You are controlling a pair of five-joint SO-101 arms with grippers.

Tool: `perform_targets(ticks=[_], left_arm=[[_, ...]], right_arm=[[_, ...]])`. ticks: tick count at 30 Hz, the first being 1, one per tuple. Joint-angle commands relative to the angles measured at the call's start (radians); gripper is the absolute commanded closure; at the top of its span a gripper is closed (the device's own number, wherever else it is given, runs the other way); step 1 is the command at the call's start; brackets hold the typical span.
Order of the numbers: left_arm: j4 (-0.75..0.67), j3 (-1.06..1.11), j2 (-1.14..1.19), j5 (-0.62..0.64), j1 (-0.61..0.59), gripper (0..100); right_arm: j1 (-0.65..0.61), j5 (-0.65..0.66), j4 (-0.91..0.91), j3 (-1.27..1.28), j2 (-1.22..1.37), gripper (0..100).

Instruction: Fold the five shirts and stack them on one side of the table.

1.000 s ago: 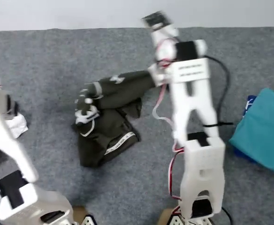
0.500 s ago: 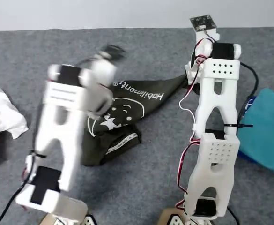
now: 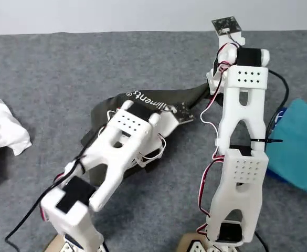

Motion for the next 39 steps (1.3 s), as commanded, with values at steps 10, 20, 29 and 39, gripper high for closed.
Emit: perform_targets(ticks=[10,20,29,39], left_arm=[[-0.058,-0.002,0.017,-0.02,-0.132,99],[0.106,-0.002,-0.423,-0.121,-0.374,100],[0.143,0.002,-0.713,-0.16,-0.74,100],[-0.163,0.225,-0.597,-0.163,-0.973,100]], right_arm=[[-0.005,0.011,-0.004,-0.054,-0.015,98.8],[0.035,0.011,-0.001,-0.072,-0.019,98.8],[0.101,0.011,0.099,-0.264,-0.048,98.8],[0.067,0.011,0.079,-0.269,0.01,98.8]])
